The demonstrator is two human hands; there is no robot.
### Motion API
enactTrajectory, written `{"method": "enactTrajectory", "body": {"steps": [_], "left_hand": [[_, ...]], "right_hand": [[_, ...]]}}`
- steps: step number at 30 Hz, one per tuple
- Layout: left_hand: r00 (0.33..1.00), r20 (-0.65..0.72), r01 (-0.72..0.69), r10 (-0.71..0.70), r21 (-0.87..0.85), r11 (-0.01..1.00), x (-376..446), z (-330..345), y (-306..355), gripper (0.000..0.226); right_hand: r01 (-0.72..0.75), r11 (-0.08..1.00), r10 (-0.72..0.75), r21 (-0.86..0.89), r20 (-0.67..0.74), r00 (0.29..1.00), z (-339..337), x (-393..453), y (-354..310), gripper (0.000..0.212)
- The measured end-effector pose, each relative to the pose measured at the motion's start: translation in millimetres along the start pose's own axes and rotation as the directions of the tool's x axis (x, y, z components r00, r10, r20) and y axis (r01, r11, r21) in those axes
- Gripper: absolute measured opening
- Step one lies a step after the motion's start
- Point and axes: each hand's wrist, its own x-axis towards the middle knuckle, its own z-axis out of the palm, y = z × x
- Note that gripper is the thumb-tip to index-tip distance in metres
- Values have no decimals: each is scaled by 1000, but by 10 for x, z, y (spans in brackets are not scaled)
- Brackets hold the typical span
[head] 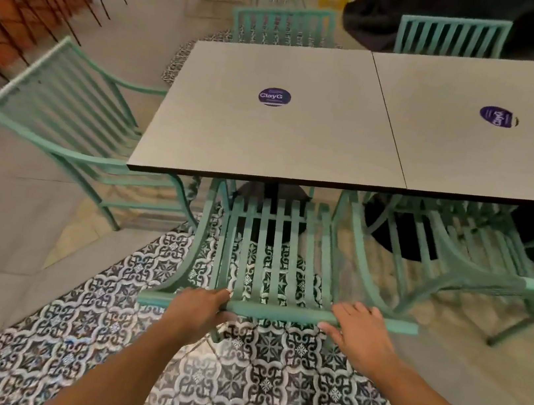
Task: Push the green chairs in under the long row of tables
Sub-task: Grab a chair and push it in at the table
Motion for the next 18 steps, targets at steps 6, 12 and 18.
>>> {"method": "enactTrajectory", "body": {"steps": [6,12,18], "left_hand": [[998,-61,-23,21,-32,999,-3,-31,-127,97],[999,-40,11,-12,-26,1000,30,-77,-417,69],[998,-55,-18,17,-25,1000,198,-157,-676,83]], "right_hand": [[-9,999,9,31,1,1000,76,114,-112,103],[9,1000,-9,-15,-13,1000,22,364,-316,77],[11,1000,-11,7,-2,1000,-45,598,-410,62]]}}
